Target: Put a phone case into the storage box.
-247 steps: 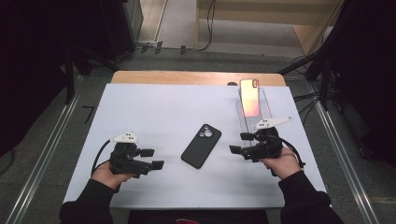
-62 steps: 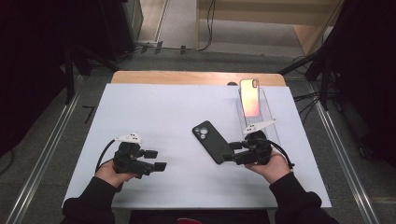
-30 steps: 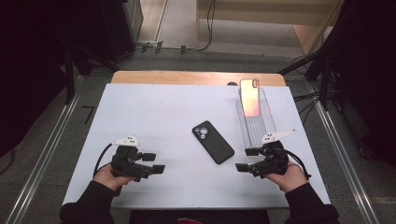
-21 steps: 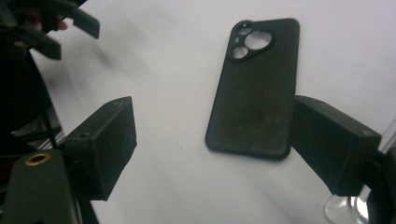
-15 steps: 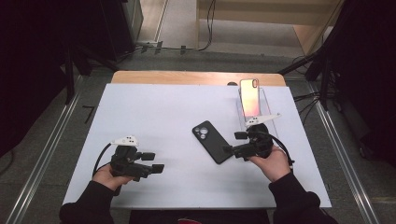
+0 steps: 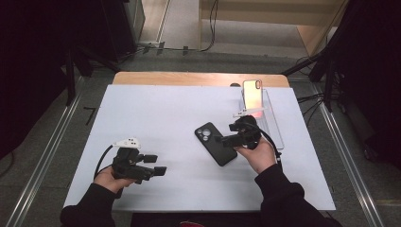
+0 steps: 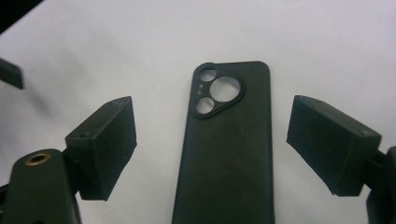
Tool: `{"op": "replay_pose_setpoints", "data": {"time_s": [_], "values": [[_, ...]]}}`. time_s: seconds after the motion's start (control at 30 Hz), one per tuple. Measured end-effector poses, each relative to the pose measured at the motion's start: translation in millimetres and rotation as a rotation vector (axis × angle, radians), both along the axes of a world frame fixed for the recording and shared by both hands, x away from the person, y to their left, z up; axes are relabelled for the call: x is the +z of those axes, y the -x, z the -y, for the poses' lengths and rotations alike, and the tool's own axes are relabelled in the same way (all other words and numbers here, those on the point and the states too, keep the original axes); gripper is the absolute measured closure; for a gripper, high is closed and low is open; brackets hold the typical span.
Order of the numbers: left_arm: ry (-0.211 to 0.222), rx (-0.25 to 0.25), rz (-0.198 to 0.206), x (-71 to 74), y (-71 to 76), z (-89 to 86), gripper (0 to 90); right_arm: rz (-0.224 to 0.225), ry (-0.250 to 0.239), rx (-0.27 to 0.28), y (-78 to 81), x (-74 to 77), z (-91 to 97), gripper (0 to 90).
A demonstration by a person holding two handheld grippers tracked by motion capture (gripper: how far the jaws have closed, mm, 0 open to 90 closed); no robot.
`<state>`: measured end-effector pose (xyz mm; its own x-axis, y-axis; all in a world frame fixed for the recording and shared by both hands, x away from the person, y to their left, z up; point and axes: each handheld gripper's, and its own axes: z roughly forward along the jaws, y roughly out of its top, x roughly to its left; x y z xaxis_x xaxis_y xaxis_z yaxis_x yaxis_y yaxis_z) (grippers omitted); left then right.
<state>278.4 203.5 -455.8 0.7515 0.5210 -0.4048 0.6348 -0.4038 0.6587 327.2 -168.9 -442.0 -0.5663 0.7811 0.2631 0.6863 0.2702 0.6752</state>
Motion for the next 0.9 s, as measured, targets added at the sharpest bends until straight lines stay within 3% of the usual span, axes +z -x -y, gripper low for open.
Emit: {"op": "replay_pose_setpoints", "data": {"time_s": [0.27,0.53,0.63,0.73,0.9], "values": [[0.002,0.0,-0.002,-0.1,-0.2,-0.5,27.9,0.008,0.02,-0.038,-10.9,-10.7,-15.2,14.1],[0.003,0.002,-0.002,0.4,-0.1,-0.7,27.9,-0.008,0.057,-0.036,-18.5,-25.7,-28.6,14.1],[0.003,0.001,-0.001,0.5,-0.1,-0.9,27.9,-0.003,0.074,-0.037,-18.7,-29.4,-29.9,14.1],[0.003,0.001,-0.001,0.5,-0.3,-0.9,27.9,-0.008,0.059,-0.032,-18.1,-32.5,-28.9,14.1],[0.005,0.0,-0.001,0.5,-0.1,-0.6,27.9,-0.017,0.09,-0.037,-18.5,-39.3,-29.2,14.1]]}}
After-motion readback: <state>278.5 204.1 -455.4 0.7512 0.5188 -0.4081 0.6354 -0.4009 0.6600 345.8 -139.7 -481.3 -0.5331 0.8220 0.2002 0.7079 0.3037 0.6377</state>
